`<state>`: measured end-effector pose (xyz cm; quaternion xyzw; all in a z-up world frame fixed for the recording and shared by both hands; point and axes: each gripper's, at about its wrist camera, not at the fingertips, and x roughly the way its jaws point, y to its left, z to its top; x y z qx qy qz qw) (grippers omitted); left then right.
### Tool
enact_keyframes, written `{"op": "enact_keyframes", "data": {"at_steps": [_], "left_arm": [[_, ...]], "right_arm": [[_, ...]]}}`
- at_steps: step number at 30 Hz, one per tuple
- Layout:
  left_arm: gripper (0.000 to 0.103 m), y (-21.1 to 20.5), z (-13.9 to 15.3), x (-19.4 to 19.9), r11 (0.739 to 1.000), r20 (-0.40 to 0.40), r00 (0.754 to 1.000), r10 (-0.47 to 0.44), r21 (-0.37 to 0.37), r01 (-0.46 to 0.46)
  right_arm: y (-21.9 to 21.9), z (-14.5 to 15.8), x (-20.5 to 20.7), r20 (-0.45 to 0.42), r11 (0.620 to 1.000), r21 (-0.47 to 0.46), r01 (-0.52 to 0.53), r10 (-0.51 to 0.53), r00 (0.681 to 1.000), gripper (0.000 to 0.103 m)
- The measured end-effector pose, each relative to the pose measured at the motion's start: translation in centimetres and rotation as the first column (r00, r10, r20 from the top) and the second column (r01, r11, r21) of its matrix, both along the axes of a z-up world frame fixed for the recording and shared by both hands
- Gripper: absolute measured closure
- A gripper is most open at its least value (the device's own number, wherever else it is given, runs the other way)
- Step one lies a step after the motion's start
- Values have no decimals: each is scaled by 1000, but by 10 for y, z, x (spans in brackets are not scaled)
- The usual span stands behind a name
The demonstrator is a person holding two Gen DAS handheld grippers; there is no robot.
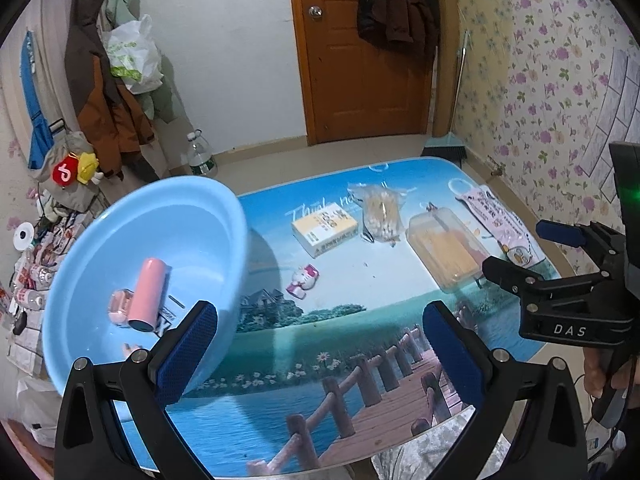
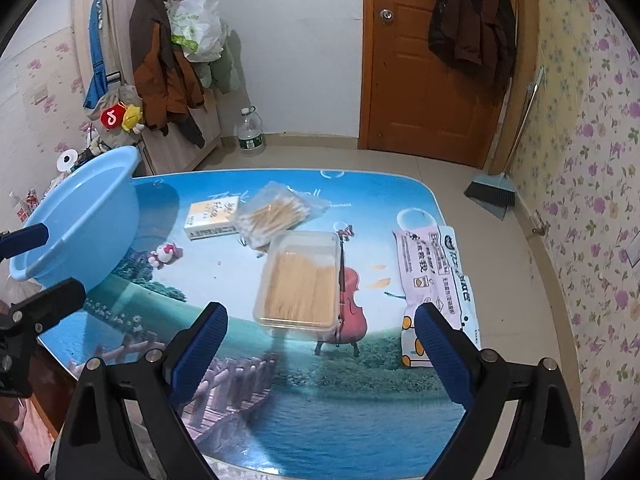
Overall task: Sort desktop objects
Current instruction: 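Withdraw both tools from the basin back over the table, then move the left tool to the Hello Kitty figurine and close on it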
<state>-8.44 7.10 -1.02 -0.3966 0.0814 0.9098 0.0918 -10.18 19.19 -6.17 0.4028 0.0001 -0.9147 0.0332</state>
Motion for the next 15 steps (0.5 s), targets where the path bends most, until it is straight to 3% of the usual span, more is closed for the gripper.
{"op": "enact_keyframes", "data": {"at_steps": [12,15], "left_arm": [[1,32,-23,-21,997,1,997,-71,-30,71],[10,42,-30,-27,995,2,996,-86,-43,86]], "right_arm": [[3,-23,-18,21,1000,-19,-1,2,1000,8],[7,-25,-22,21,1000,-20,9,-8,1000,8]]}}
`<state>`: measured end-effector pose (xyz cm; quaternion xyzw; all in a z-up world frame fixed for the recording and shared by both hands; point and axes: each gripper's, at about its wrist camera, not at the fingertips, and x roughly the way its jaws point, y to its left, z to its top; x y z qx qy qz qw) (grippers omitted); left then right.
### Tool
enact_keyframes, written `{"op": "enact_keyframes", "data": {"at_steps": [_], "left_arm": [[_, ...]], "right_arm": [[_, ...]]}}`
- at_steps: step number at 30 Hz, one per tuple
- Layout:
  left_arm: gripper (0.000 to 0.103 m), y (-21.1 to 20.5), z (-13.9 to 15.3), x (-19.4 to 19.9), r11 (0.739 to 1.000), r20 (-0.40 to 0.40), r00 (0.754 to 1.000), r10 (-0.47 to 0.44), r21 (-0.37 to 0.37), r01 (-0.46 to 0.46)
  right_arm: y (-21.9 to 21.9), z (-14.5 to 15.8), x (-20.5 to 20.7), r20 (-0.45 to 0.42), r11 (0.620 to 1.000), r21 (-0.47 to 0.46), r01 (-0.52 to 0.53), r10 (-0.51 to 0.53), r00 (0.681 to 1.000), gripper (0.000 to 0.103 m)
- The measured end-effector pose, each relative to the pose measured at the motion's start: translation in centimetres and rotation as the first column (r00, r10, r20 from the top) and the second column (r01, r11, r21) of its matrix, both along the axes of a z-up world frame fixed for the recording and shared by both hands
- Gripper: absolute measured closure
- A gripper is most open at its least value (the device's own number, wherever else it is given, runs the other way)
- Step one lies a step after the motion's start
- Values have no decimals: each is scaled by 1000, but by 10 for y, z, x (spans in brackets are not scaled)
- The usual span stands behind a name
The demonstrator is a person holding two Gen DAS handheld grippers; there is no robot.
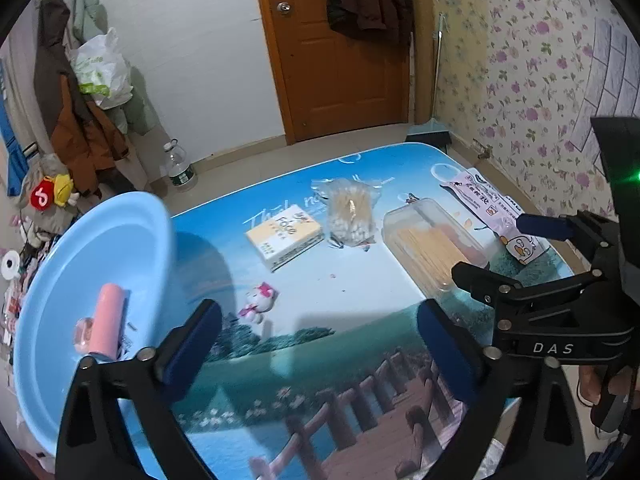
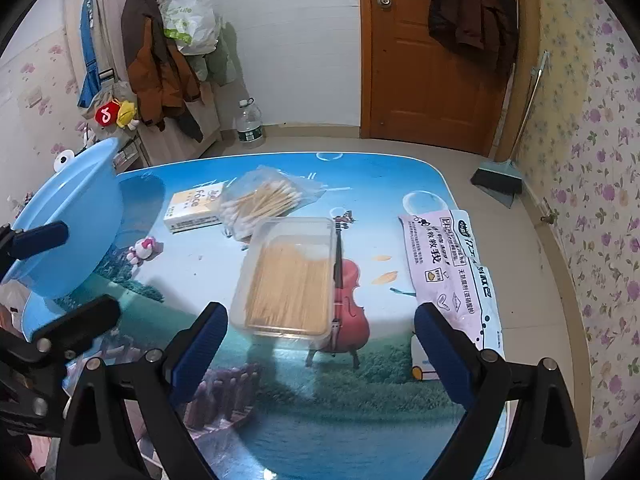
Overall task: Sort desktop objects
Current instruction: 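Move the left tool to the Hello Kitty figurine and close on it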
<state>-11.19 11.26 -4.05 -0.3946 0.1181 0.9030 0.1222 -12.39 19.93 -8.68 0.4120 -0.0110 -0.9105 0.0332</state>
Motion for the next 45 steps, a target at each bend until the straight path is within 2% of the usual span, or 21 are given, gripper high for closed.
{"op": "enact_keyframes", "data": {"at_steps": [8,12,20,26,34,41,45], "left_arm": [[12,11,-22,-17,1000,15,1000,7,-20,-6],[14,7,-31,-25,1000,50,999,15,-9,-14],[14,0,-43,-41,996,70,993,92,7,-93],[14,-5,-47,-53,981,69,979,193,-6,-193],[14,-9,-55,-63,966,93,962,257,-17,-256],[13,-14,-60,-68,942,123,935,332,4,-335],[13,-16,-61,-71,935,127,929,348,18,-353]], "right_arm": [[7,-6,-9,-8,999,32,33,-32,999,8],[15,-6,-13,-4,999,3,35,-35,999,8],[14,-4,-13,-32,999,32,35,-34,999,8],[12,-6,-15,-35,999,33,31,-30,999,8],[11,-6,-16,-35,999,32,30,-29,999,8],[12,-6,-18,-36,999,29,30,-29,999,8],[12,-6,-20,-37,999,28,29,-28,999,8]]}}
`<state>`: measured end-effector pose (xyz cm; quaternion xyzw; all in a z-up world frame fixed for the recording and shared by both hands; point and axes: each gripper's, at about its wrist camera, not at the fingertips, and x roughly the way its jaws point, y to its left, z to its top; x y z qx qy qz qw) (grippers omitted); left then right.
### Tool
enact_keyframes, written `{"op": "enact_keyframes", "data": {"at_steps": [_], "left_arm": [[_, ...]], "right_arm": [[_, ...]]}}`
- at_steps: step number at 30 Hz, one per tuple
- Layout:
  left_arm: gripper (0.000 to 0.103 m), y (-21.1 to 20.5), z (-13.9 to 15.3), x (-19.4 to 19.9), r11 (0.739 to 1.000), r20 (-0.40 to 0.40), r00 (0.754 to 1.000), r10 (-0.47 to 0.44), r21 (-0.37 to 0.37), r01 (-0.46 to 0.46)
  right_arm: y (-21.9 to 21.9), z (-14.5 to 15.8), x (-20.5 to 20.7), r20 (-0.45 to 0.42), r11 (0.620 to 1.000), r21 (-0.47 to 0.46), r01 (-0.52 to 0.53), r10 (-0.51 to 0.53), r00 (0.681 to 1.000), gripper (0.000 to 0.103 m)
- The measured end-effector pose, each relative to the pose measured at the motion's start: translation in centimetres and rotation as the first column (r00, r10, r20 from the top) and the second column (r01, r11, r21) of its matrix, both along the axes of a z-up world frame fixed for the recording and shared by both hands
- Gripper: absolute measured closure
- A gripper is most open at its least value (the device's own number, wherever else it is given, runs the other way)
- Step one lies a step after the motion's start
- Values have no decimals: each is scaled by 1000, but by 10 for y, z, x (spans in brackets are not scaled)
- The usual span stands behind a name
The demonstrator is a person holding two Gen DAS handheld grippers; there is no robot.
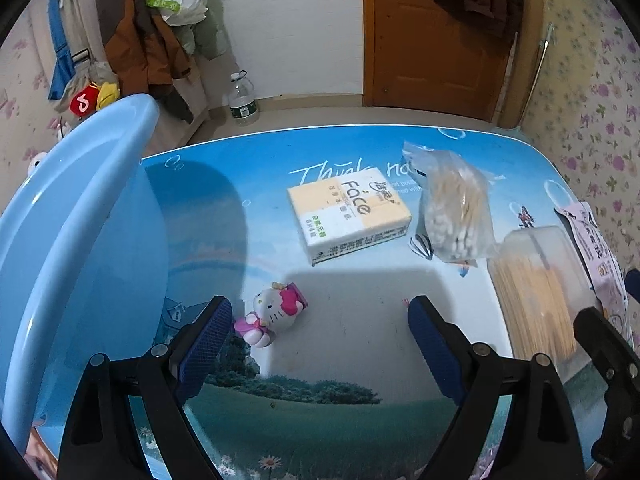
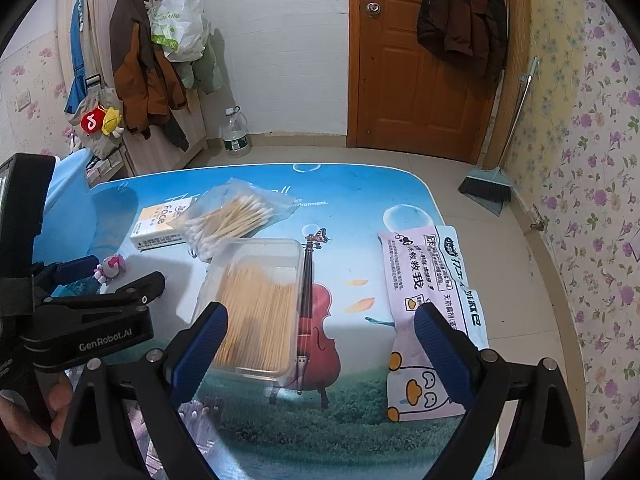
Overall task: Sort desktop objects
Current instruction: 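Move the left tool to the Hello Kitty figurine and close on it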
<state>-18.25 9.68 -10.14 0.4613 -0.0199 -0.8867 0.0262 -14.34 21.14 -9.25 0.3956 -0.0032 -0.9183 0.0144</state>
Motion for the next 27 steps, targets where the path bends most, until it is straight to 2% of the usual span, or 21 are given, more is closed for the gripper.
{"op": "enact_keyframes", "data": {"at_steps": [5,10,17,22,27], "left_arm": [[14,-4,-2,-3,998,7,1000,21,65,-22],[17,-3,-3,-2,998,-2,1000,13,64,-13],[45,-6,1,-3,998,-23,1000,5,63,-3],[55,-7,2,1,998,-34,999,0,62,2],[70,-4,2,3,998,-41,999,-20,62,22]], "right_arm": [[0,0,-1,-4,1000,1,-1,1,1000,8],[3,0,-2,-7,1000,1,0,0,1000,8],[3,-1,-2,-3,1000,-1,-2,2,1000,8],[4,0,0,-6,1000,0,-3,3,1000,7],[3,0,0,-6,1000,0,-5,5,1000,7]]}}
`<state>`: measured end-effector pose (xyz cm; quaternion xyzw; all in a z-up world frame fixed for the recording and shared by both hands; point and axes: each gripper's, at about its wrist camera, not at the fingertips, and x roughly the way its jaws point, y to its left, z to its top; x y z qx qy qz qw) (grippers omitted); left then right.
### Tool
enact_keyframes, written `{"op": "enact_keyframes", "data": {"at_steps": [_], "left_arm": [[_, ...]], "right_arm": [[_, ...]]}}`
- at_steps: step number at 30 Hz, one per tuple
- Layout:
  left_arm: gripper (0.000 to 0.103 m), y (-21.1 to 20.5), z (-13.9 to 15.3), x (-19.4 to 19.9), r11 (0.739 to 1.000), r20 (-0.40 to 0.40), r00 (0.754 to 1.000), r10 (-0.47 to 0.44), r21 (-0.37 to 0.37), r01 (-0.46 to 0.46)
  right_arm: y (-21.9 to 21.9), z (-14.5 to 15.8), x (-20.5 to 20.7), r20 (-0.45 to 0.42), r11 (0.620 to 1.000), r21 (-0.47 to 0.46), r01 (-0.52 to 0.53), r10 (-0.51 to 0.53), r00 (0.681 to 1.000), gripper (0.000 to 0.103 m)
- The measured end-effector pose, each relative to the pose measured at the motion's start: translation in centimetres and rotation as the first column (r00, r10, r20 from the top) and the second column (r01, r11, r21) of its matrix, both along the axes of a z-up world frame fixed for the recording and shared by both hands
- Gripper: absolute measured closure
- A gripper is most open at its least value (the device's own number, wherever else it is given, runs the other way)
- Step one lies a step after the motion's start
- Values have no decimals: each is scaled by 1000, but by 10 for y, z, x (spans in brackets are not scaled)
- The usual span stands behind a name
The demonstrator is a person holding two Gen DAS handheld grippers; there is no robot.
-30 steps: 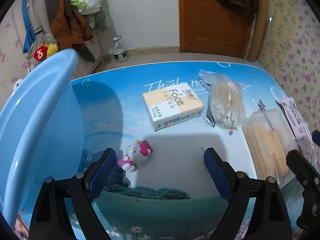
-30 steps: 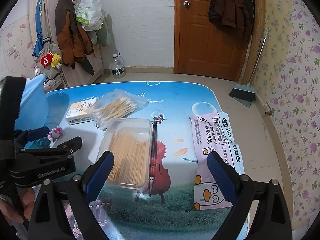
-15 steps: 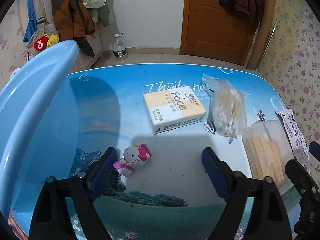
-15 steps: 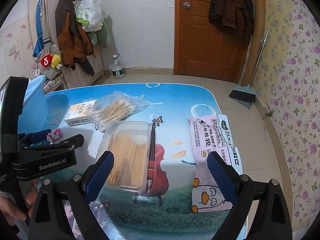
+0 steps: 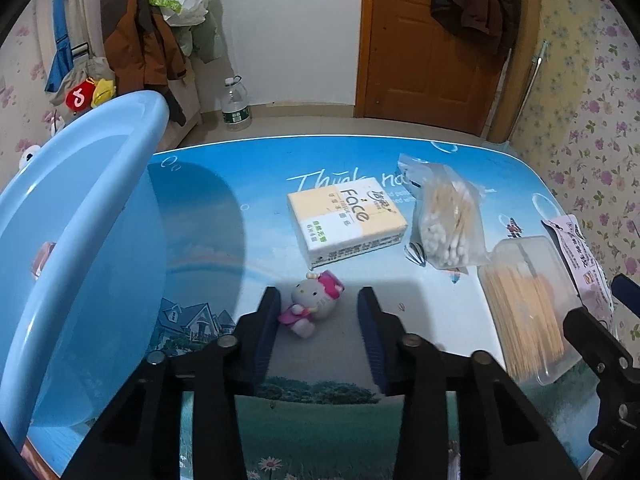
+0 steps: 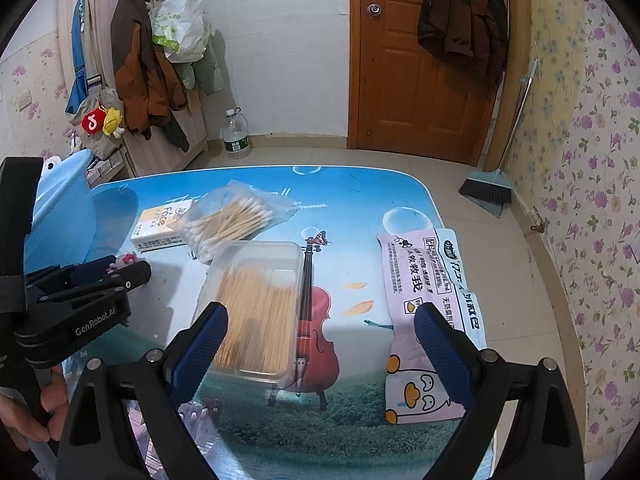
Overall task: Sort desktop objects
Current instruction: 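Move the left tool to the Hello Kitty figurine and close on it, then lift the Hello Kitty figurine with the left tool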
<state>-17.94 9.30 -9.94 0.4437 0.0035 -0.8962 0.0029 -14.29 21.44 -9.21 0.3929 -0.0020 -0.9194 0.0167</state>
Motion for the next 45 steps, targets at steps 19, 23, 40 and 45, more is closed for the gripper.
{"op": "enact_keyframes", "data": {"at_steps": [19,23,40,45], "left_arm": [[85,-4,19,8,999,-46,998,-33,5,33],[85,-3,18,10,999,-44,998,-40,5,41],[88,2,15,15,999,-53,997,-54,-10,53],[87,-2,13,14,999,-48,998,-43,-12,43]], "right_arm": [[-11,-2,3,8,1000,-10,-25,25,1000,7],[-18,-2,3,10,999,-13,-40,40,999,7],[-31,-21,-3,61,998,-30,-48,50,997,7],[-32,-22,-5,62,998,-32,-50,51,997,7]]}}
